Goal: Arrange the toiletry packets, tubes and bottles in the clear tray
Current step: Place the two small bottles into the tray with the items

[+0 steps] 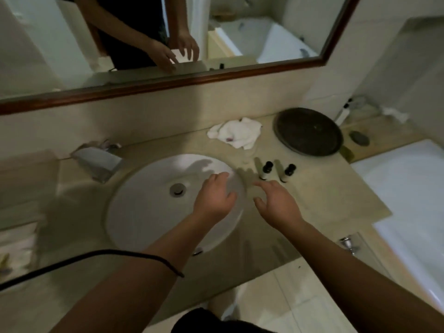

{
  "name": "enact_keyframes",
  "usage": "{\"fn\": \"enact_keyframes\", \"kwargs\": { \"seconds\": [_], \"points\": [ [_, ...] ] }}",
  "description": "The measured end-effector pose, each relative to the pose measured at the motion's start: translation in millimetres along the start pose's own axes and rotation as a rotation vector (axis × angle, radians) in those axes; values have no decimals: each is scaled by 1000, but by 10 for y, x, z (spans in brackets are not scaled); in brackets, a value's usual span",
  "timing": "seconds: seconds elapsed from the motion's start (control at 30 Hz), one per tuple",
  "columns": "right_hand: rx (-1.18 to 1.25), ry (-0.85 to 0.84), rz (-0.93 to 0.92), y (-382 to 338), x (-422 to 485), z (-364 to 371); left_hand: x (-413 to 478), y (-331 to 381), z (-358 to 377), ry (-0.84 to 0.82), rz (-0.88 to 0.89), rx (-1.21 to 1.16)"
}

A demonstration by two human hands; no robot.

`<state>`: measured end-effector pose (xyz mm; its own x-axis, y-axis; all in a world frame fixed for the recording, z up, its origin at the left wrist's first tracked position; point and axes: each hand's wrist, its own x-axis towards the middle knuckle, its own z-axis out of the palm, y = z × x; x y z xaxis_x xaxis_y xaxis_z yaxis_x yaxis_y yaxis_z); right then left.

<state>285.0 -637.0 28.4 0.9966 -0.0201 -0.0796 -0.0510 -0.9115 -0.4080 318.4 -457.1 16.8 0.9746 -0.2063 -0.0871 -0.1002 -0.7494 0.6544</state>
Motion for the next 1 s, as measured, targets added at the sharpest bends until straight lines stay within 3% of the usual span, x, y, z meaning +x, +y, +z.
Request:
{"fn": "enact_keyframes", "kwargs": {
  "seconds": [0.27, 0.37, 0.5, 0.67, 0.83, 1.0],
  "points": [
    [88, 170, 197, 711, 418, -267, 775, 436, 508, -128, 9, -19],
    [101, 317, 140, 927, 607, -214, 1023, 564, 684, -115, -70, -55],
    [252, 83, 275, 1227, 916, -178, 1248, 673, 927, -96, -141, -70],
    [229, -177, 192, 1537, 1160, -43, 1395, 815, 1110, -53, -232, -35],
    [242, -200, 53, 1533, 1184, -80, 1217, 842, 1133, 50, -339, -148],
    [268, -230, -134, 937, 1143, -112, 858, 659, 720, 220, -378, -169]
  ]
}}
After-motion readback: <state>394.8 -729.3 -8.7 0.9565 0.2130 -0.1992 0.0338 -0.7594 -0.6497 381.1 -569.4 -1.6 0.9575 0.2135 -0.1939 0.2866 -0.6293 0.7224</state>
